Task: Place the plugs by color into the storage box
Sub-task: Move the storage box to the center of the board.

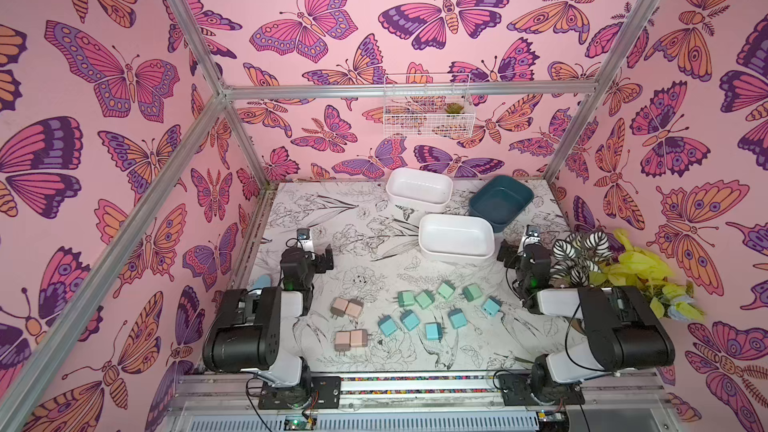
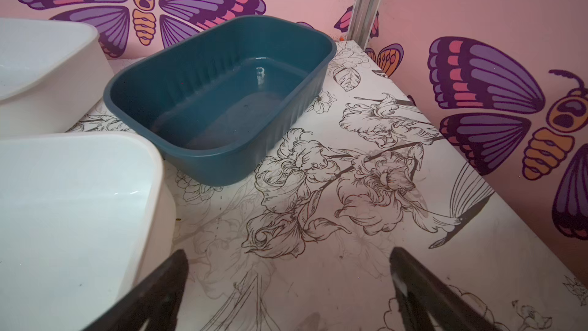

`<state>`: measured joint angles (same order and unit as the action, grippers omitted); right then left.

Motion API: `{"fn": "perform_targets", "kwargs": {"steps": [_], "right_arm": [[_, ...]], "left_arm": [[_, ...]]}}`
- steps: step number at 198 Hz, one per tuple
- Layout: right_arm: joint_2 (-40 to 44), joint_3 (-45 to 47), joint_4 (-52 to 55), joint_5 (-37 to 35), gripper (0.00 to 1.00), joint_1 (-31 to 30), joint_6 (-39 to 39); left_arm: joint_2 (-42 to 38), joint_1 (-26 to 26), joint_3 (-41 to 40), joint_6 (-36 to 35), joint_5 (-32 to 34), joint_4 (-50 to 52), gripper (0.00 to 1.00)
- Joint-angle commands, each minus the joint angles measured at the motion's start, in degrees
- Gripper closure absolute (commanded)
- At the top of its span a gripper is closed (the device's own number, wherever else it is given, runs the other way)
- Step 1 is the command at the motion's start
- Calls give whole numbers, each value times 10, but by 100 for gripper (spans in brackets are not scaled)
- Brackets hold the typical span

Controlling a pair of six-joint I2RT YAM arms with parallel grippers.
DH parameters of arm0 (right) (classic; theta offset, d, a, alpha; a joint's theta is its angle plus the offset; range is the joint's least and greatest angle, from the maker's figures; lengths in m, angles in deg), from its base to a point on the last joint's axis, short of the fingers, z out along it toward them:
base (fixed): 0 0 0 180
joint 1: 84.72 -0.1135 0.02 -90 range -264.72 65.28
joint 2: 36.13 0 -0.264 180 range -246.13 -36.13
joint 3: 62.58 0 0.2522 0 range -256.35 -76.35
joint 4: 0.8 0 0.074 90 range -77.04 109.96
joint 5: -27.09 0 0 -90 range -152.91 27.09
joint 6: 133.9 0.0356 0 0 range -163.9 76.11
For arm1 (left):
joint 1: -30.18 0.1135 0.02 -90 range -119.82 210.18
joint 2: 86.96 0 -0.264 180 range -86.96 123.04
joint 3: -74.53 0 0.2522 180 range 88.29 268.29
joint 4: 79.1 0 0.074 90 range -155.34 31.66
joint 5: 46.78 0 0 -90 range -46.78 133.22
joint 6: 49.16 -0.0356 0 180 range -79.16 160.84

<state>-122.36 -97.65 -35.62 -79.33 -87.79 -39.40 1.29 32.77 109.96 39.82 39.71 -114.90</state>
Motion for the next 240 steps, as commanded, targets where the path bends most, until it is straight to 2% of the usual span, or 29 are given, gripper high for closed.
{"fn": "perform_targets", "kwargs": {"steps": [1, 18, 82, 105, 142, 169, 175, 178, 188, 197, 214, 231, 240], "right_arm": [[-1, -11, 9, 5, 1, 4, 3], [0, -10, 8, 6, 1, 4, 3], [1, -9, 7, 6, 1, 4, 3], [1, -9, 7, 6, 1, 4, 2], [2, -7, 5, 17, 1, 10, 6], [7, -11, 11, 8, 1, 13, 12], [9, -16, 0, -13, 1, 13, 14], [17, -32, 25, -30, 1, 12, 21], [60, -122, 261, -68, 1, 18, 57], [70, -186, 393, -63, 1, 27, 64], [76, -252, 512, -30, 1, 26, 49], [76, -304, 619, 11, 1, 25, 60], [77, -324, 659, 25, 1, 25, 71]], "left_arm": [[-3, -9, -5, -11, -11, -13, 1], [-4, -22, -11, -22, 7, -24, 1], [-1, -23, -13, -21, 5, -34, 1], [0, 3, 1, 3, -25, -7, 1], [2, 7, 3, 7, -19, -5, 1], [-4, 9, 3, 15, -9, 1, 1], [-4, 9, 1, 15, -9, -4, 1], [-4, 9, 3, 16, -6, -4, 1], [-19, 10, 14, 24, 13, 28, 1], [-40, 11, 36, 30, 24, 87, 1], [-89, 11, 88, 33, 35, 215, 1], [-136, 7, 153, 85, 57, 351, 1], [-147, -8, 216, 118, 110, 476, 1]]}}
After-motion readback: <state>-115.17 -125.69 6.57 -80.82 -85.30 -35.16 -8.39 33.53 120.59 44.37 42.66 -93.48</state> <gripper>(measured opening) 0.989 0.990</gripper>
